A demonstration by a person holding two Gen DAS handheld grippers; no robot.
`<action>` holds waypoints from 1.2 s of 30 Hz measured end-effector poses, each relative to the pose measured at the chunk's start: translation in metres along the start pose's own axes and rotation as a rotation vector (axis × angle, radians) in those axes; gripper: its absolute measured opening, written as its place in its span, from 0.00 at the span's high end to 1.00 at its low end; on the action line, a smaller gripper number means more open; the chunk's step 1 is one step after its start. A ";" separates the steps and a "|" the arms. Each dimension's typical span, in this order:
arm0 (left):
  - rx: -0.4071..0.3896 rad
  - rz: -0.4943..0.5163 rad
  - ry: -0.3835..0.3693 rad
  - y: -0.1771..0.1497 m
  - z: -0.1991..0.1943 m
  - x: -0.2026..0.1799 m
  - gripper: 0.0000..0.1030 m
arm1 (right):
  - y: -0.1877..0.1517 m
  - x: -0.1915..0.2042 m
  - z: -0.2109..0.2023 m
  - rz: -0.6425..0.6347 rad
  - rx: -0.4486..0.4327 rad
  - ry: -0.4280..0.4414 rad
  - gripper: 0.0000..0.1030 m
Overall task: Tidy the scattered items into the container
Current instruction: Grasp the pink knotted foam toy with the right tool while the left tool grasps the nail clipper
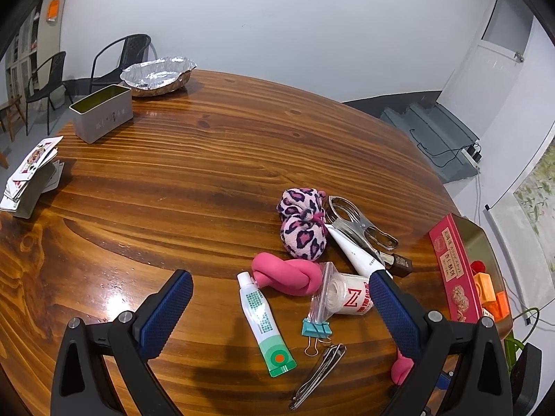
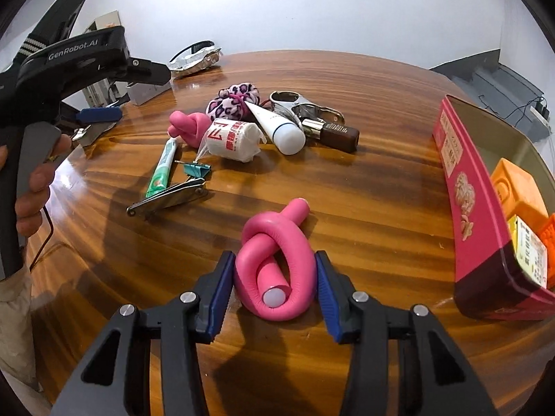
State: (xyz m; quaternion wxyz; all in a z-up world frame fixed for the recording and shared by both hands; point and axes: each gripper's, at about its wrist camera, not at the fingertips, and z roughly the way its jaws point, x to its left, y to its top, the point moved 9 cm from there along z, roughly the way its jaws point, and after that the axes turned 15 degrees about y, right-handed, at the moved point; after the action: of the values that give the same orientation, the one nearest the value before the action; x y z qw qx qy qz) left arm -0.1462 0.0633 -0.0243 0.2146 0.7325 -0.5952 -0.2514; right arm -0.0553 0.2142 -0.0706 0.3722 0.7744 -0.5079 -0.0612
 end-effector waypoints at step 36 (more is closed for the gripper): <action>0.008 0.401 -0.001 -0.095 0.012 -0.053 0.54 | 0.001 -0.010 -0.004 0.096 -0.038 0.052 0.52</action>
State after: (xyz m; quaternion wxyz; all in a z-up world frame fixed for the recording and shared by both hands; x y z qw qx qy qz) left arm -0.0899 0.1337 -0.0856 0.2571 0.6002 -0.7301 -0.2016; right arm -0.0590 0.2242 -0.0695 0.4025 0.7434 -0.5332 -0.0327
